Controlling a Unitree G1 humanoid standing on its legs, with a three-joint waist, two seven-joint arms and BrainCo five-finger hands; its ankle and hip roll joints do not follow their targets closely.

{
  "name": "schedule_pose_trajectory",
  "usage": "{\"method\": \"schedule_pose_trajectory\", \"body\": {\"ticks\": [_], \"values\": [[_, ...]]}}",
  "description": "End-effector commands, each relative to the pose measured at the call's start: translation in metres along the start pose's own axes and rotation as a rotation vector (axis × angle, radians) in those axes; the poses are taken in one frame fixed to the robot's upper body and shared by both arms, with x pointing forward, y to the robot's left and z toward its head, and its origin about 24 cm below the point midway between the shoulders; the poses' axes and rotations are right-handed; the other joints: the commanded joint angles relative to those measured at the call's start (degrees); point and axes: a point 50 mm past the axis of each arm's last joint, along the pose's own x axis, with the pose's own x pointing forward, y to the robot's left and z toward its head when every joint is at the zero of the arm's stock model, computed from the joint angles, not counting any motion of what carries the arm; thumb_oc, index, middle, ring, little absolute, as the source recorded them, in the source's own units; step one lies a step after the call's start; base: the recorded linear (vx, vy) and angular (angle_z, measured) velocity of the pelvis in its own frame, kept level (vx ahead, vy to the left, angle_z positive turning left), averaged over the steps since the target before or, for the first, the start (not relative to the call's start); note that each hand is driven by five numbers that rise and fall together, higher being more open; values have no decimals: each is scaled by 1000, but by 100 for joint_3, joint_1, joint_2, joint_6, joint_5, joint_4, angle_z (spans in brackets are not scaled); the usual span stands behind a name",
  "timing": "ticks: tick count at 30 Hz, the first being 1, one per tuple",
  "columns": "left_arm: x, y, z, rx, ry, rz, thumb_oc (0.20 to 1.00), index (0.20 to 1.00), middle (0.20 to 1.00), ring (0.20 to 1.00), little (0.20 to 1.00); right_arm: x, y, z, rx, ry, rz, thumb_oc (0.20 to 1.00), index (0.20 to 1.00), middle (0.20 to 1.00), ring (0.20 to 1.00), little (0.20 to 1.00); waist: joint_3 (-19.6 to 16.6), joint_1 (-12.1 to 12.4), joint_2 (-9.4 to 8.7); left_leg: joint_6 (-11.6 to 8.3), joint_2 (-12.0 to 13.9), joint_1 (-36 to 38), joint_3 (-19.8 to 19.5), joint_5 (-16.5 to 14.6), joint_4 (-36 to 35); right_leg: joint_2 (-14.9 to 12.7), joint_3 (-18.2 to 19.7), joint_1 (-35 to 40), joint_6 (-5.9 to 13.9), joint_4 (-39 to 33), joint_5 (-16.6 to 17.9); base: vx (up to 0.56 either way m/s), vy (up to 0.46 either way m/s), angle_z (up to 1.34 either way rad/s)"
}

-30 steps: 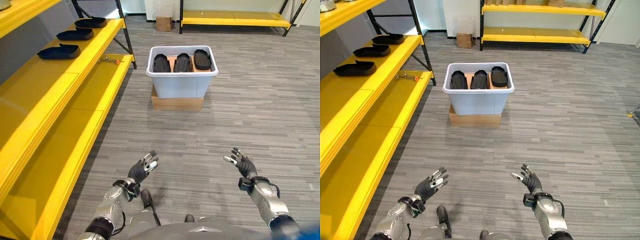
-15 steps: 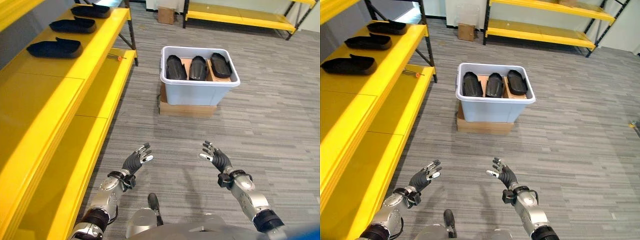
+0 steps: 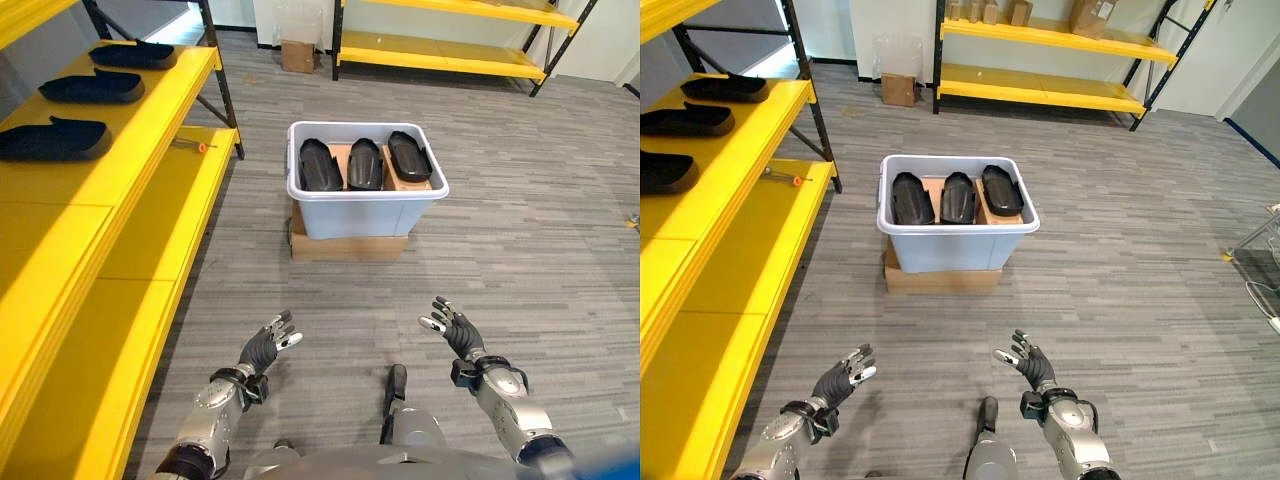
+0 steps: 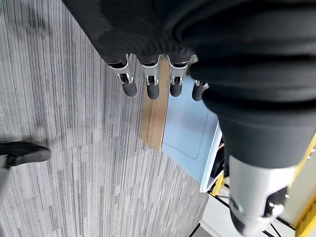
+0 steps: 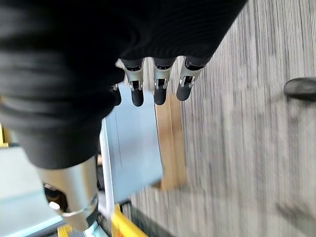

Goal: Move parts from the plastic box to the shelf.

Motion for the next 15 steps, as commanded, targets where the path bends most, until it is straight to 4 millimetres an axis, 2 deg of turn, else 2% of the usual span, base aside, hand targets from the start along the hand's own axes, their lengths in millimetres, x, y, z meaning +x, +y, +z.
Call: {"method": "schedule_pose_trajectory", "body": {"ticks": [1, 4, 7, 9, 11, 12, 15], "values": [[8, -12, 23, 65, -84, -81, 1000, 1000, 1000, 1000, 1000, 4, -9, 39, -5, -189, -85, 1000, 1000, 1000, 1000, 1000, 252, 29, 277, 251, -127, -144, -332, -41, 113, 91, 207, -3, 47, 227, 1049, 321, -252, 35], [8, -13, 20, 64, -67, -90, 1000, 1000, 1000, 1000, 1000, 1, -19, 37, -7, -181, -138, 1000, 1000, 1000, 1000, 1000, 173, -43, 242, 248, -118, -186, -392, -113, 317, 161, 379, 193, -18, 237, 942, 307, -261, 43], [7, -12, 17, 63, -55, -87, 1000, 1000, 1000, 1000, 1000, 1, -25, 36, -11, -174, -161, 1000, 1000, 1000, 1000, 1000, 131, -67, 242, 200, -47, -159, -371, -133, 415, 251, 384, 319, -69, 312, 747, 234, -222, 5], [4, -10, 14, 38, -54, -76, 1000, 1000, 1000, 1000, 1000, 2, -30, 40, -47, -172, -166, 1000, 1000, 1000, 1000, 1000, 63, -71, 252, 118, 71, -107, -273, -142, 518, 393, 278, 412, -163, 461, 396, 340, -352, 8], [3, -15, 13, -17, -87, -92, 1000, 1000, 1000, 1000, 1000, 2, -36, 46, -105, -176, -166, 1000, 1000, 1000, 1000, 1000, -26, -88, 277, -36, 270, -63, -122, -159, 852, 631, 150, 612, -463, 604, 7, 372, -395, 20], [4, -15, 14, -22, -91, -92, 1000, 1000, 1000, 1000, 1000, 3, -37, 46, -107, -177, -166, 1000, 1000, 1000, 1000, 1000, -27, -88, 278, -45, 284, -70, -117, -153, 886, 645, 142, 625, -479, 603, -7, 299, -379, 11], [5, -19, 18, -153, -174, -105, 1000, 1000, 1000, 1000, 1000, 3, -44, 55, -173, -197, -145, 1000, 1000, 1000, 1000, 1000, -93, -43, 287, -222, 524, -357, -16, 166, 1934, 938, -15, 839, -834, 558, -291, 249, -353, -11]]}}
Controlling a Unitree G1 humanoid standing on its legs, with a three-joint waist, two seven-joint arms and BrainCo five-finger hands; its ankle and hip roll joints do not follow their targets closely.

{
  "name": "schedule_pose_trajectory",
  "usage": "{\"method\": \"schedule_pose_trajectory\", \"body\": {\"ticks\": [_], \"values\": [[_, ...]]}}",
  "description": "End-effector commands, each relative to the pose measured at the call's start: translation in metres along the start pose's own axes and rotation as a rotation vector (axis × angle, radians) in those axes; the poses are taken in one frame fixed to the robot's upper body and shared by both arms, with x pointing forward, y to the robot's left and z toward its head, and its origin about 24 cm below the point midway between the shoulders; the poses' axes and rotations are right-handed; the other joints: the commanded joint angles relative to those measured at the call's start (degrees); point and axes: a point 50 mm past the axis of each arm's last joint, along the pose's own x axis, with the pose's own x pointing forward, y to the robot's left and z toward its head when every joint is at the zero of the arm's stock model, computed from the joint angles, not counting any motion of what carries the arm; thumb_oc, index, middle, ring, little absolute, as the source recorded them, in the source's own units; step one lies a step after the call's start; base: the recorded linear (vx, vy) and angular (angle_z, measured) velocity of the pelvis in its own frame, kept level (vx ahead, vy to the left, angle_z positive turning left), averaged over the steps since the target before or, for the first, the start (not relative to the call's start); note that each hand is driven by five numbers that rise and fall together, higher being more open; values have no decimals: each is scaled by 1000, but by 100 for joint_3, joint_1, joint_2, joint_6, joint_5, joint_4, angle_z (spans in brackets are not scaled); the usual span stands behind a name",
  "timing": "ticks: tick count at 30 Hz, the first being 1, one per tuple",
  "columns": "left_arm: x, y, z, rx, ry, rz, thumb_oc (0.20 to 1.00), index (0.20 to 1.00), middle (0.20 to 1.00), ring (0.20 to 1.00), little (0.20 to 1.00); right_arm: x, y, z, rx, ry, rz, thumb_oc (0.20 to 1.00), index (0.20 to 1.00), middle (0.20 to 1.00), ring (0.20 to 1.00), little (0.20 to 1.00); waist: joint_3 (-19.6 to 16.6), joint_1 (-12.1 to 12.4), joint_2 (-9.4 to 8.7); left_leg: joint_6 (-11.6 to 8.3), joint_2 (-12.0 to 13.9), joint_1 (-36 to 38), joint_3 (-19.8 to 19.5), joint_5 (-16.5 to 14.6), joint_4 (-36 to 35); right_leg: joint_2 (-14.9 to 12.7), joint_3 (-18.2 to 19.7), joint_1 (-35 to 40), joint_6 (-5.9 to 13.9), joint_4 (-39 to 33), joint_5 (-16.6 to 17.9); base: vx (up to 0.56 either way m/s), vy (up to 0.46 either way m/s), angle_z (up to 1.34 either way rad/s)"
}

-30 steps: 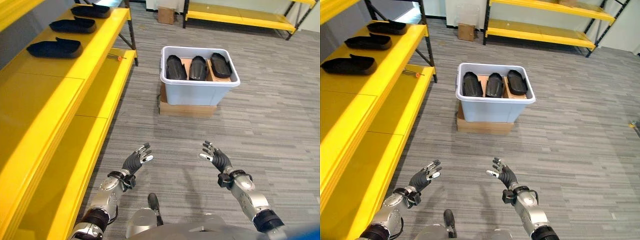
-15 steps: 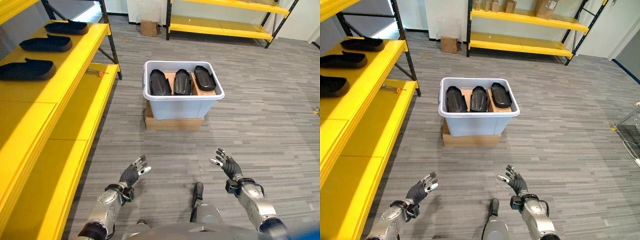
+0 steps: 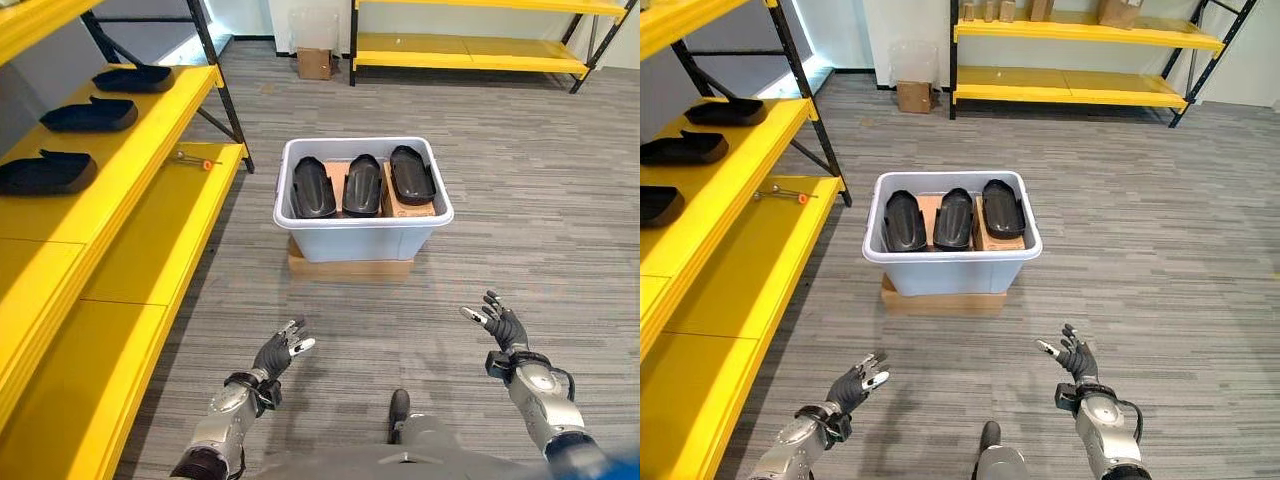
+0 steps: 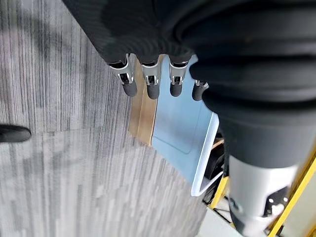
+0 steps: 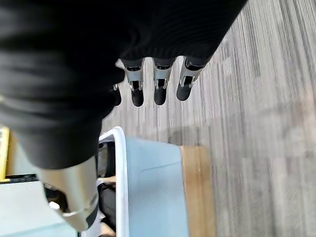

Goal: Move parts from the plastic box to the shelf.

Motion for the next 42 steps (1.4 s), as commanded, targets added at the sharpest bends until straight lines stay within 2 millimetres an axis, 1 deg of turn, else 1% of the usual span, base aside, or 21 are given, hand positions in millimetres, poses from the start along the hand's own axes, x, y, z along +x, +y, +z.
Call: {"method": "schedule_pose_trajectory", "body": {"ticks": [1, 2, 3, 5, 7, 8, 9, 13, 15, 19, 22, 25, 28, 29, 31, 33, 34, 37, 38, 40, 42], "values": [[-1, -1, 26, -93, -187, -51, 1000, 1000, 1000, 1000, 1000, 8, 5, 36, -81, -159, 65, 1000, 1000, 1000, 1000, 1000, -172, 15, -127, 343, -529, -432, 213, -97, 758, 58, 162, 146, 91, -35, -32, 212, -292, -24], [0, -1, 28, -106, -206, -47, 1000, 1000, 1000, 1000, 1000, 8, 4, 37, -92, -169, 64, 1000, 1000, 1000, 1000, 1000, -168, 15, -124, 243, -393, -555, 289, 95, 1252, 148, 100, 214, -26, -70, -101, 305, -527, -17], [1, 2, 37, -117, -249, -36, 1000, 1000, 1000, 1000, 1000, 6, 3, 40, -105, -192, 69, 1000, 1000, 1000, 1000, 1000, -62, 83, -163, 105, -133, -1299, 214, 419, 2517, 312, 28, 449, -271, -106, -311, 214, -480, -3], [1, 3, 39, -106, -251, -32, 1000, 1000, 1000, 1000, 1000, 6, 3, 40, -101, -196, 72, 1000, 1000, 1000, 1000, 1000, -12, 109, -170, 106, -115, -1535, 173, 450, 2725, 347, 27, 538, -311, -122, -351, 188, -247, 9], [0, 8, 42, -106, -257, -1, 1000, 1000, 1000, 1000, 1000, 8, 10, 43, -117, -212, 108, 1000, 1000, 1000, 1000, 1000, 110, 200, -151, 281, -468, -1734, 130, 333, 2065, 358, 221, 704, -236, -147, -381, 242, 17, -12], [-1, 11, 42, -111, -256, 27, 1000, 1000, 1000, 1000, 1000, 8, 15, 46, -117, -212, 129, 1000, 1000, 1000, 1000, 1000, 127, 221, -128, 300, -581, -1714, 187, 378, 1293, 349, 260, 770, -181, -192, -386, 374, 316, -39], [-4, 16, 38, -123, -261, 55, 1000, 1000, 1000, 1000, 1000, 7, 23, 46, -123, -204, 164, 1000, 1000, 1000, 1000, 1000, 109, 307, -8, 248, -593, -1777, 64, 1022, -448, 360, 326, 888, -115, -339, -315, 348, 311, -50], [-7, 18, 32, -146, -262, 58, 1000, 1000, 1000, 1000, 1000, 4, 32, 41, -131, -192, 208, 1000, 1000, 1000, 1000, 1000, 111, 340, 93, -34, -341, -1938, 82, 1532, -1181, 312, 264, 1101, -45, -360, -423, 327, 251, -37], [-7, 20, 28, -177, -259, 76, 1000, 1000, 1000, 1000, 1000, 2, 39, 38, -136, -187, 244, 1000, 1000, 1000, 1000, 1000, 142, 350, 121, -13, -196, -2129, 228, 1625, -1173, 252, 178, 1134, -44, -278, -453, 302, 281, -24], [-9, 26, 26, -159, -254, 117, 1000, 1000, 1000, 1000, 1000, 2, 45, 35, -148, -170, 289, 1000, 1000, 1000, 1000, 1000, 102, 378, 66, 17, -196, -2031, 173, 1313, -934, 68, 173, 1204, 40, 61, -777, 271, 245, -29], [-9, 31, 28, -106, -228, 111, 1000, 1000, 1000, 1000, 1000, 2, 44, 34, -117, -165, 271, 1000, 1000, 1000, 1000, 1000, 60, 377, -52, 320, -398, -1860, 355, 767, -542, -37, 105, 1309, 90, 305, -966, 330, 295, -21], [-7, 33, 34, -52, -215, 106, 1000, 1000, 1000, 1000, 1000, 2, 44, 34, -112, -166, 256, 1000, 1000, 1000, 1000, 1000, 10, 425, -141, 508, -627, -1797, 366, 560, -473, -61, 88, 1310, 150, 621, -1106, 273, 249, 15], [-5, 35, 40, -49, -214, 109, 1000, 1000, 1000, 1000, 1000, 2, 46, 35, -101, -170, 248, 1000, 1000, 1000, 1000, 1000, -26, 406, -238, 831, -1000, -1566, 387, 343, -692, -246, 178, 808, 517, 1842, -676, 226, 289, 26], [-5, 35, 40, -49, -214, 109, 1000, 1000, 1000, 1000, 1000, 2, 47, 35, -101, -170, 248, 1000, 1000, 1000, 1000, 1000, -28, 408, -241, 835, -1005, -1565, 391, 342, -695, -251, 183, 801, 521, 1851, -679, 191, 264, 28], [-4, 36, 44, -45, -210, 109, 1000, 1000, 1000, 1000, 1000, 2, 51, 34, -78, -175, 241, 1000, 1000, 1000, 1000, 1000, -46, 441, -271, 1050, -1215, -1450, 465, 162, -815, -464, 104, 489, 755, 2794, -77, 156, 210, 26], [-5, 35, 43, -51, -204, 114, 1000, 1000, 1000, 1000, 1000, 2, 53, 33, -64, -173, 233, 1000, 1000, 1000, 1000, 1000, 7, 460, -216, 1181, -1275, -1306, 438, 29, -895, -588, 124, -31, 828, 3704, 237, 140, 186, 0], [-6, 34, 42, -39, -204, 116, 1000, 1000, 1000, 1000, 1000, 3, 54, 33, -63, -174, 228, 1000, 1000, 1000, 1000, 1000, 49, 465, -189, 1193, -1282, -1212, 413, 7, -963, -581, 103, -233, 813, 3833, 185, 174, 130, -4], [-8, 33, 39, -41, -204, 111, 1000, 1000, 1000, 1000, 1000, 4, 53, 35, -56, -175, 224, 1000, 1000, 1000, 1000, 1000, 132, 431, -141, 1109, -1246, -986, 318, 48, -1136, -399, 4, -470, 719, 3397, -5, 137, -41, -3], [-8, 33, 40, -59, -207, 108, 1000, 1000, 1000, 1000, 1000, 3, 53, 36, -55, -176, 228, 1000, 1000, 1000, 1000, 1000, 176, 395, -139, 1022, -1202, -863, 272, 54, -1200, -372, -62, -510, 678, 2720, 12, 123, -140, 12], [-8, 32, 43, -80, -205, 111, 1000, 1000, 1000, 1000, 1000, 2, 51, 34, -52, -162, 230, 1000, 1000, 1000, 1000, 1000, 213, 338, -181, 932, -1121, -820, 270, 131, -1227, -372, -94, -569, 594, 1595, 309, 80, -208, 11], [-8, 32, 42, -90, -200, 111, 1000, 1000, 1000, 1000, 1000, 1, 50, 30, -56, -139, 225, 1000, 1000, 1000, 1000, 1000, 219, 293, -216, 898, -1135, -774, 210, 103, -1244, -392, -13, -581, 630, 1154, 432, 79, -143, 8]]}}
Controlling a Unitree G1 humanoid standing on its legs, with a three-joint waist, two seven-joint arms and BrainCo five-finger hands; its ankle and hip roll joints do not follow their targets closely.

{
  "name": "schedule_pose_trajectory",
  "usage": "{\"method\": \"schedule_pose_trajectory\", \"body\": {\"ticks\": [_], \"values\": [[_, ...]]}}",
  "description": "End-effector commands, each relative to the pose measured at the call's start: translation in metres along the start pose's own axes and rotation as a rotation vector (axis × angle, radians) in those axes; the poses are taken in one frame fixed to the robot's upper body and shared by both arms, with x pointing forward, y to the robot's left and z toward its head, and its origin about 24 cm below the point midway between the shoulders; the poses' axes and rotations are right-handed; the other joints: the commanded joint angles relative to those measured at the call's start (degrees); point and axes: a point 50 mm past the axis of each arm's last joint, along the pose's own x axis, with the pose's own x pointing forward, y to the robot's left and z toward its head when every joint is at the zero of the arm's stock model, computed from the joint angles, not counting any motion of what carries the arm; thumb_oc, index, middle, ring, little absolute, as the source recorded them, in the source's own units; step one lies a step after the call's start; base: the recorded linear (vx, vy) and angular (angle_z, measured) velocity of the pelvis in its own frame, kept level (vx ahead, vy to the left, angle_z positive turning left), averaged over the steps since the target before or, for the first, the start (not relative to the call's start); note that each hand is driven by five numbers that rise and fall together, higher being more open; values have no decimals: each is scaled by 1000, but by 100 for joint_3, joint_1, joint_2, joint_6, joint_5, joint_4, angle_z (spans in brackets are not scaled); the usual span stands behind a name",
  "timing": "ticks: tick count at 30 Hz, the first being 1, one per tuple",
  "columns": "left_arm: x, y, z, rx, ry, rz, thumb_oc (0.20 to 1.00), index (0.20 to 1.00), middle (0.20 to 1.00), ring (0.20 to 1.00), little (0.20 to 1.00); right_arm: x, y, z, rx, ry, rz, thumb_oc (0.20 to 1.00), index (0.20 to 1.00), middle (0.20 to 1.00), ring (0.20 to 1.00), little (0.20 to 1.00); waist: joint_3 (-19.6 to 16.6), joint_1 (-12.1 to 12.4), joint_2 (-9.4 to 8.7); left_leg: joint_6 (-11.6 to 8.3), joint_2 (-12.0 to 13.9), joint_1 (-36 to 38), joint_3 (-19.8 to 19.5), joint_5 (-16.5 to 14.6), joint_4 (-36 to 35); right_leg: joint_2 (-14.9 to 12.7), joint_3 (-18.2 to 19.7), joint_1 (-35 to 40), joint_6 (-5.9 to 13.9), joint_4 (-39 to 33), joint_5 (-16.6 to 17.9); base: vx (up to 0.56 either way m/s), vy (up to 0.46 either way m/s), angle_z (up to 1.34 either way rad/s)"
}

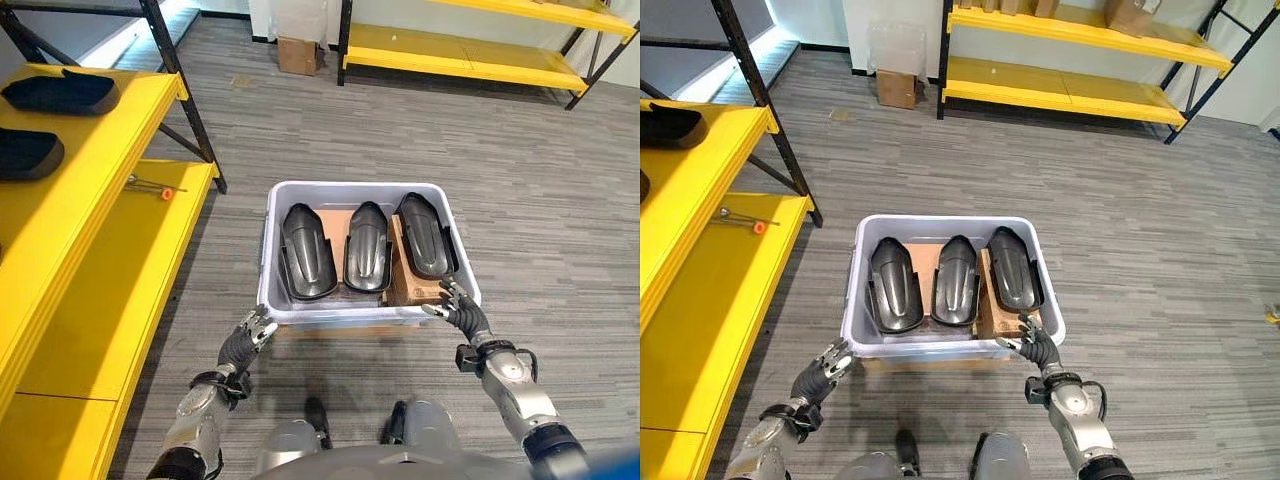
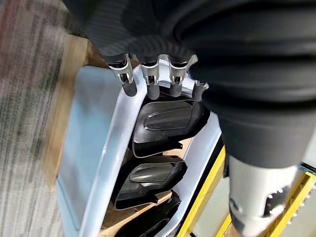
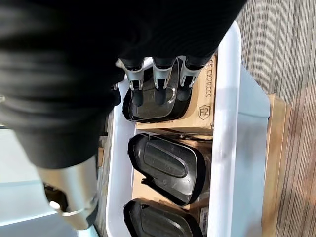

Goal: Move parts from the plastic box to the shelf.

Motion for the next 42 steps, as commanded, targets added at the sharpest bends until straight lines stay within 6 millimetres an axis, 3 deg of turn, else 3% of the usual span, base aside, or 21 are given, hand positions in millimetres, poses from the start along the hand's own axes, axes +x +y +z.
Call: {"method": "schedule_pose_trajectory", "body": {"ticks": [1, 2, 9, 12, 25, 28, 30, 31, 32, 33, 34, 38, 42], "values": [[6, -14, 10, -8, -42, -65, 1000, 1000, 1000, 1000, 1000, 3, -10, 9, 15, -19, -52, 1000, 1000, 1000, 1000, 1000, -27, -72, -55, -496, 453, 38, -262, 166, -73, 165, 61, 385, -57, -932, 1359, 165, -163, 21], [4, -19, 4, 4, -32, -77, 1000, 1000, 1000, 1000, 1000, 2, -15, 2, 17, 27, -87, 1000, 1000, 1000, 1000, 1000, -55, -56, -13, -575, 547, 59, -316, 275, -121, 276, 80, 637, -125, -1214, 1113, 174, -158, 33], [0, -26, -9, -25, -13, -95, 1000, 1000, 1000, 1000, 1000, 0, -23, -21, -5, 169, -157, 1000, 1000, 1000, 1000, 1000, -275, 73, 30, -686, 548, 60, -267, 388, -193, 415, -111, 1272, -313, -1749, 843, 105, -61, 9], [1, -28, -10, -41, 2, -102, 1000, 1000, 1000, 1000, 1000, -1, -27, -22, -47, 153, -186, 1000, 1000, 1000, 1000, 1000, -290, 83, 34, -690, 548, 61, -258, 380, -189, 448, -128, 1334, -347, -1787, 797, 53, -52, -13], [-4, -22, -11, -124, -29, -38, 1000, 1000, 1000, 1000, 1000, 10, -10, 22, -288, -64, -50, 1000, 1000, 1000, 1000, 1000, -227, 103, 145, -763, 587, -93, -276, 339, 150, 595, -181, 1478, -568, -1746, 514, 11, -129, -3], [2, -29, -2, -162, -78, -86, 1000, 1000, 1000, 1000, 1000, 14, -9, 35, -303, -117, -52, 1000, 1000, 1000, 1000, 1000, -165, 41, 216, -748, 503, -197, 13, -7, 699, 531, -275, 1539, -594, -1675, 372, 0, -86, 13], [6, -35, 4, -165, -96, -110, 1000, 1000, 1000, 1000, 1000, 16, -8, 40, -323, -139, -59, 1000, 1000, 1000, 1000, 1000, -98, 77, 210, -841, 572, -532, -110, 71, 1295, 513, -222, 1519, -661, -1626, 362, -71, -34, 27], [9, -40, 7, -142, -102, -127, 1000, 1000, 1000, 1000, 1000, 19, -6, 46, -337, -159, -57, 1000, 1000, 1000, 1000, 1000, -15, 122, 222, -981, 760, -794, -299, 260, 1647, 517, -123, 1524, -708, -1569, 347, -37, 49, 17], [11, -42, 7, -106, -94, -129, 1000, 1000, 1000, 1000, 1000, 22, -4, 47, -340, -156, -44, 1000, 1000, 1000, 1000, 1000, -14, 126, 232, -996, 866, -728, -355, 285, 1483, 491, -65, 1527, -702, -1536, 338, -15, 214, -7], [12, -46, 4, -84, -71, -143, 1000, 1000, 1000, 1000, 1000, 24, -1, 51, -354, -163, -35, 1000, 1000, 1000, 1000, 1000, -88, 107, 291, -1040, 1107, -564, -313, 705, 1051, 468, -103, 1471, -727, -1558, 436, 31, 282, -19], [12, -47, 3, -80, -63, -150, 1000, 1000, 1000, 1000, 1000, 24, 0, 53, -363, -170, -34, 1000, 1000, 1000, 1000, 1000, -111, 108, 320, -1062, 1137, -556, -422, 784, 979, 455, -61, 1463, -723, -1540, 424, 49, 296, -16], [14, -48, 5, -22, -40, -152, 1000, 1000, 1000, 1000, 1000, 23, 1, 56, -355, -173, -38, 1000, 1000, 1000, 1000, 1000, -230, -3, 397, -976, 1023, -237, -385, 503, 428, 253, -5, 1332, -572, -1318, 383, 111, 275, -16], [11, -40, 10, 38, -58, -131, 1000, 1000, 1000, 1000, 1000, 23, -3, 54, -321, -165, -92, 1000, 1000, 1000, 1000, 1000, -189, 2, 367, -908, 959, -23, -329, 475, 166, 196, 56, 1311, -402, -1423, 614, 126, 176, -20]]}}
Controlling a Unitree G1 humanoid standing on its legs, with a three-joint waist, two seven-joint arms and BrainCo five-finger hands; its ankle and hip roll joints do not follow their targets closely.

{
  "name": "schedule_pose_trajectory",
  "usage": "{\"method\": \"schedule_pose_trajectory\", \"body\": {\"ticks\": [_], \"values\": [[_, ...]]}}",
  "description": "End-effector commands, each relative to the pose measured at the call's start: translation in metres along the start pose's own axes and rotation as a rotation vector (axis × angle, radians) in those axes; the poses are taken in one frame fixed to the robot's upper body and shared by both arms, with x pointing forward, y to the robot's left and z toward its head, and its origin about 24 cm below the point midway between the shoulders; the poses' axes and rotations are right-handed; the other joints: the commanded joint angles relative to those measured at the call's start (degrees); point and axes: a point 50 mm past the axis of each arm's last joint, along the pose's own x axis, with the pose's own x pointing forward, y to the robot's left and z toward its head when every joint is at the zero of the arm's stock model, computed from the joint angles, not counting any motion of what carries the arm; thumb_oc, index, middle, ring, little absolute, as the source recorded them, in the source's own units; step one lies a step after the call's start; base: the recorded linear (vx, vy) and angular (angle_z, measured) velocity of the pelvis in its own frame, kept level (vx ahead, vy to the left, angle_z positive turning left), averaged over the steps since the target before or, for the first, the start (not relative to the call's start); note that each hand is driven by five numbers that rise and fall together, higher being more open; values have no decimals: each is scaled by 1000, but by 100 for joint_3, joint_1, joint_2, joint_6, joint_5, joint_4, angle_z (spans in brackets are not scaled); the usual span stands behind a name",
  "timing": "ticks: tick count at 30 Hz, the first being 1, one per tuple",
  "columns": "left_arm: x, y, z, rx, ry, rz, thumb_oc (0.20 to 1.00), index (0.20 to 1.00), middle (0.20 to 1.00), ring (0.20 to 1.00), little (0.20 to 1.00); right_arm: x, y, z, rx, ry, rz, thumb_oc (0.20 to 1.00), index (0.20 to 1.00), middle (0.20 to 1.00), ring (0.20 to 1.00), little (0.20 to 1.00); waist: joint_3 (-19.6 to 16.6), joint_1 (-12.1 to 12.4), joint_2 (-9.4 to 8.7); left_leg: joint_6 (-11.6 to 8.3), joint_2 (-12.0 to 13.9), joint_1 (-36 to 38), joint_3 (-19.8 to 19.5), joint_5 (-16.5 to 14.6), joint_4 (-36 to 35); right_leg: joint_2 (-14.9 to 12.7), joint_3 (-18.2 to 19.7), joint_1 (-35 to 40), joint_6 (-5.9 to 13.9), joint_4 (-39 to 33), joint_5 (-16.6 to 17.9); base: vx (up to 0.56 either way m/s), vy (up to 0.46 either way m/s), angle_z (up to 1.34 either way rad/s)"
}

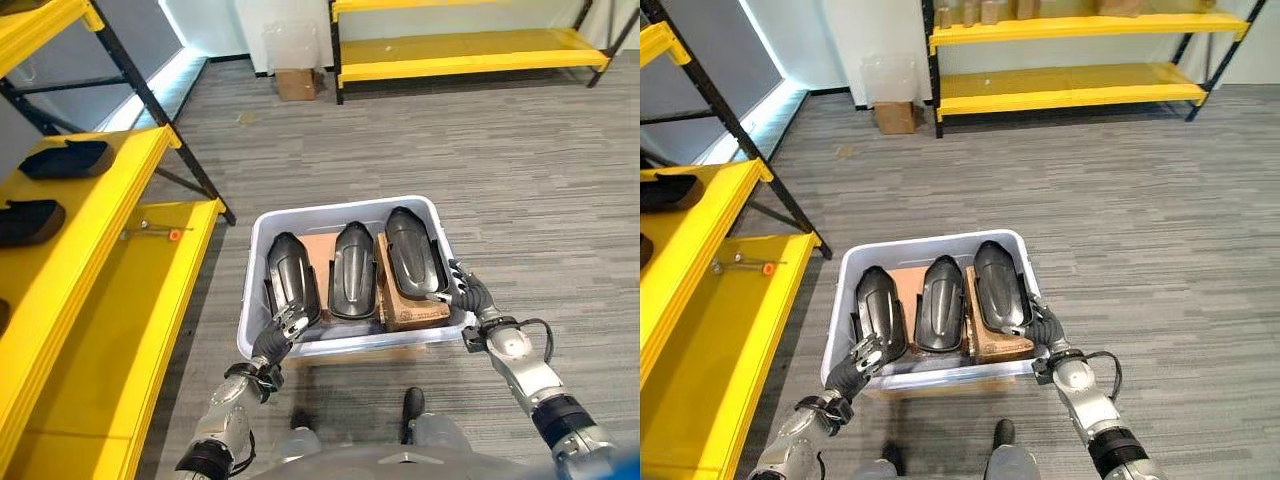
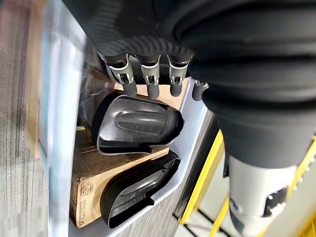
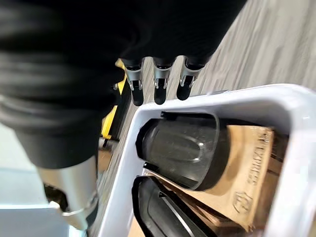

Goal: Move parts from the plastic box to the shelf.

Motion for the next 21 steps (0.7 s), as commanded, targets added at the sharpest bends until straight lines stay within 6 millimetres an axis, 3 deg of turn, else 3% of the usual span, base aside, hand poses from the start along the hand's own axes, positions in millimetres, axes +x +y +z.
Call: {"method": "schedule_pose_trajectory", "body": {"ticks": [1, 7, 9, 15, 19, 21], "values": [[-4, 3, 17, 59, -97, 28, 1000, 1000, 1000, 1000, 1000, 10, -1, 32, 32, -126, -48, 1000, 1000, 1000, 1000, 1000, -44, 183, -43, 100, 13, -72, -16, 263, 183, -71, -120, 335, 227, 485, -181, 135, 86, -7], [-12, 13, 35, -29, -191, 96, 1000, 1000, 1000, 1000, 1000, 18, -24, 33, 75, -101, -195, 1000, 1000, 1000, 1000, 1000, 72, 466, -118, 113, 22, -277, -111, 257, 205, -163, -246, 227, 291, 496, -207, 62, 16, 7], [-7, 12, 59, -42, -269, 74, 1000, 1000, 1000, 1000, 1000, 28, -47, 51, 82, -140, -277, 1000, 1000, 1000, 1000, 1000, 257, 642, -80, 88, 32, -668, -228, 280, 352, -198, -322, -20, 280, 597, -239, -179, -35, 20], [-1, 4, 99, -44, -401, 65, 1000, 1000, 1000, 1000, 1000, 40, -78, 88, 76, -203, -369, 1000, 1000, 1000, 1000, 1000, 611, 809, 21, 35, 61, -1138, -413, 333, 599, -215, -390, -314, 187, 804, -356, -114, -42, 20], [-4, -14, 144, -35, -556, 18, 1000, 1000, 1000, 1000, 1000, 50, -106, 129, 35, -251, -464, 1000, 1000, 1000, 1000, 1000, 962, 965, 167, 2, 38, -1474, -576, 400, 700, -221, -488, -565, 87, 984, -489, -115, -79, 11], [-4, -24, 156, 2, -591, -6, 1000, 1000, 1000, 1000, 1000, 52, -118, 137, 39, -244, -485, 1000, 1000, 1000, 1000, 1000, 1087, 1003, 226, -4, 18, -1593, -631, 373, 808, -248, -521, -676, 51, 1100, -538, -84, -32, 10]]}}
